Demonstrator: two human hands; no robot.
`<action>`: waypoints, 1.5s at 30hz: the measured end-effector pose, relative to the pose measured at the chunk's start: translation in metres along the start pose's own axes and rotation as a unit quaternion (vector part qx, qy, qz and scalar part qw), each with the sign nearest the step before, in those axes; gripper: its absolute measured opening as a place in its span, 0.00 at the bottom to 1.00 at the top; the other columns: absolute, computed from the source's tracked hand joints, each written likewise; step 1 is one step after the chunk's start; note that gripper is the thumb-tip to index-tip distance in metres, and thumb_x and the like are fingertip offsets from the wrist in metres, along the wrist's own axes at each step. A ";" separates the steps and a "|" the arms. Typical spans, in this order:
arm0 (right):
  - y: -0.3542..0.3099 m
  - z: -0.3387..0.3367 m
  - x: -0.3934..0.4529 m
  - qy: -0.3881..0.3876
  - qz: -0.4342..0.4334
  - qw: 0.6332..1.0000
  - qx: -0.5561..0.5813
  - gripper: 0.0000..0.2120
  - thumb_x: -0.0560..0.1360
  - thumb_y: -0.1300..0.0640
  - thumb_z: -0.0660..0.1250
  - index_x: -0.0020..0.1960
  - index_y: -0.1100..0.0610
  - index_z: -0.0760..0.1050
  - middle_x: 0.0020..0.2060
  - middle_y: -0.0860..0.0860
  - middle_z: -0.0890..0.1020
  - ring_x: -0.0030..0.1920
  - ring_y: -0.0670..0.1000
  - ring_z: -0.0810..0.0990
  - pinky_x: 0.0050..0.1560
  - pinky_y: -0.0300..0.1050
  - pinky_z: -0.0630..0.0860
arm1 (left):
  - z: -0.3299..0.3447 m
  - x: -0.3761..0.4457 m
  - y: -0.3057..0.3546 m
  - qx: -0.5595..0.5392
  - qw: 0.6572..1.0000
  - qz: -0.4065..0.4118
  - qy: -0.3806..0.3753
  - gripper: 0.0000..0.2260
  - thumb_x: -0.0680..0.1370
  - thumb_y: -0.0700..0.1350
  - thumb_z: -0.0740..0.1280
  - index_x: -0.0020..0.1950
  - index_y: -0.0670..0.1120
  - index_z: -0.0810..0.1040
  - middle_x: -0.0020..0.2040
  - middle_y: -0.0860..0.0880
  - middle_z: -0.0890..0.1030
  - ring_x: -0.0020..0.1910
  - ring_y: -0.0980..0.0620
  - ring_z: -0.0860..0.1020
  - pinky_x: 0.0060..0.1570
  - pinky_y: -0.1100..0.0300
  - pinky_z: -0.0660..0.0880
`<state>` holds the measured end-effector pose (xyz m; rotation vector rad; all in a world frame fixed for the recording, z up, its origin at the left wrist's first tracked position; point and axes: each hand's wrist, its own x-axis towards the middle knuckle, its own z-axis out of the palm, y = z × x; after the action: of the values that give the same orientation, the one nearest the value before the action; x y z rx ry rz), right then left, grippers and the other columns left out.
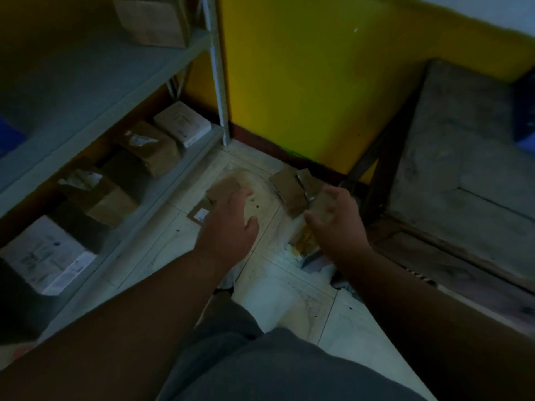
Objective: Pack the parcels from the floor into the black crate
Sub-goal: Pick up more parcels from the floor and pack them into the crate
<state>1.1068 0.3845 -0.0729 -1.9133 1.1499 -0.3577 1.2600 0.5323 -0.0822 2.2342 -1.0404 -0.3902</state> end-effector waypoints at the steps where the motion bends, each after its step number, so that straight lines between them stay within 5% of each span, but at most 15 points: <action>1: -0.002 0.002 0.013 0.006 0.029 0.999 0.027 0.30 0.73 0.49 0.74 0.71 0.48 0.65 0.66 0.51 0.71 0.59 0.48 0.76 0.56 0.52 0.79 | 0.005 0.018 -0.001 -0.004 1.000 0.010 -0.016 0.21 0.77 0.42 0.67 0.70 0.44 0.70 0.63 0.42 0.74 0.58 0.42 0.76 0.55 0.47 0.75; 5: -0.009 0.017 0.073 0.047 0.117 0.988 0.093 0.27 0.72 0.46 0.74 0.67 0.45 0.67 0.65 0.51 0.74 0.60 0.53 0.78 0.56 0.57 0.80 | 0.020 0.103 -0.009 0.008 0.995 0.069 -0.071 0.22 0.77 0.42 0.68 0.70 0.43 0.70 0.63 0.42 0.74 0.58 0.45 0.75 0.53 0.58 0.68; 8: -0.011 0.038 0.120 0.076 0.171 0.973 0.133 0.28 0.72 0.47 0.74 0.68 0.47 0.67 0.66 0.53 0.76 0.59 0.54 0.80 0.55 0.57 0.81 | 0.024 0.174 -0.019 0.009 0.988 0.113 -0.104 0.22 0.77 0.42 0.68 0.71 0.44 0.70 0.64 0.43 0.73 0.58 0.45 0.76 0.53 0.53 0.73; 11: 0.000 0.064 0.161 0.102 0.216 0.963 0.122 0.30 0.72 0.47 0.74 0.70 0.47 0.66 0.66 0.52 0.74 0.57 0.53 0.80 0.42 0.49 0.83 | 0.040 0.233 -0.036 0.011 0.983 0.129 -0.129 0.23 0.77 0.42 0.68 0.71 0.44 0.70 0.64 0.42 0.73 0.57 0.44 0.76 0.54 0.49 0.75; 13: 0.021 0.084 0.188 0.111 0.248 0.952 0.140 0.30 0.72 0.47 0.75 0.69 0.47 0.66 0.65 0.53 0.75 0.55 0.52 0.80 0.45 0.54 0.83 | 0.066 0.264 -0.051 0.009 0.982 0.120 -0.148 0.22 0.77 0.43 0.68 0.71 0.46 0.70 0.64 0.43 0.74 0.57 0.44 0.76 0.53 0.50 0.75; 15: 0.053 0.107 0.214 0.119 0.286 0.940 0.141 0.33 0.71 0.45 0.75 0.70 0.47 0.65 0.67 0.52 0.74 0.61 0.54 0.77 0.54 0.60 0.81 | 0.104 0.284 -0.067 0.001 0.980 0.109 -0.168 0.22 0.76 0.44 0.68 0.70 0.46 0.71 0.63 0.44 0.75 0.55 0.45 0.77 0.52 0.49 0.76; 20: 0.172 0.186 0.262 0.101 0.322 0.936 0.099 0.35 0.70 0.47 0.75 0.72 0.54 0.65 0.65 0.54 0.75 0.64 0.55 0.76 0.60 0.53 0.77 | 0.231 0.306 -0.116 -0.041 0.968 0.065 -0.239 0.21 0.77 0.48 0.68 0.69 0.49 0.70 0.62 0.47 0.75 0.55 0.49 0.77 0.50 0.52 0.76; 25: 0.305 0.265 0.298 0.064 0.346 0.935 0.052 0.48 0.71 0.46 0.74 0.77 0.38 0.42 0.79 0.53 0.59 0.75 0.61 0.65 0.65 0.64 0.73 | 0.358 0.307 -0.189 -0.026 0.954 -0.013 -0.298 0.21 0.78 0.49 0.68 0.69 0.48 0.69 0.62 0.47 0.75 0.55 0.49 0.77 0.53 0.53 0.76; 31: 0.444 0.328 0.321 0.046 0.463 0.884 -0.036 0.39 0.69 0.38 0.73 0.73 0.48 0.61 0.64 0.52 0.76 0.58 0.56 0.79 0.49 0.50 0.78 | 0.470 0.299 -0.267 -0.012 0.927 -0.083 -0.366 0.20 0.79 0.50 0.67 0.70 0.52 0.69 0.65 0.49 0.75 0.55 0.52 0.77 0.53 0.54 0.75; 37: 0.526 0.377 0.353 -0.011 0.538 0.833 -0.129 0.57 0.66 0.28 0.70 0.81 0.50 0.42 0.78 0.62 0.54 0.74 0.68 0.60 0.70 0.66 0.64 | 0.532 0.292 -0.332 -0.007 0.917 -0.086 -0.389 0.18 0.79 0.52 0.67 0.68 0.55 0.70 0.65 0.52 0.75 0.54 0.56 0.76 0.49 0.59 0.71; 45: 0.548 0.391 0.367 0.005 0.559 0.800 -0.218 0.57 0.69 0.36 0.73 0.79 0.51 0.36 0.77 0.69 0.43 0.74 0.75 0.53 0.69 0.73 0.62 | 0.565 0.337 -0.351 0.043 0.902 -0.074 -0.422 0.17 0.79 0.51 0.66 0.67 0.55 0.70 0.64 0.52 0.76 0.53 0.56 0.76 0.44 0.61 0.67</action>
<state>1.2235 0.1686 -0.7989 -1.2179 2.2549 0.5987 1.3955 0.2060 -0.7389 2.2421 -1.3053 -1.4993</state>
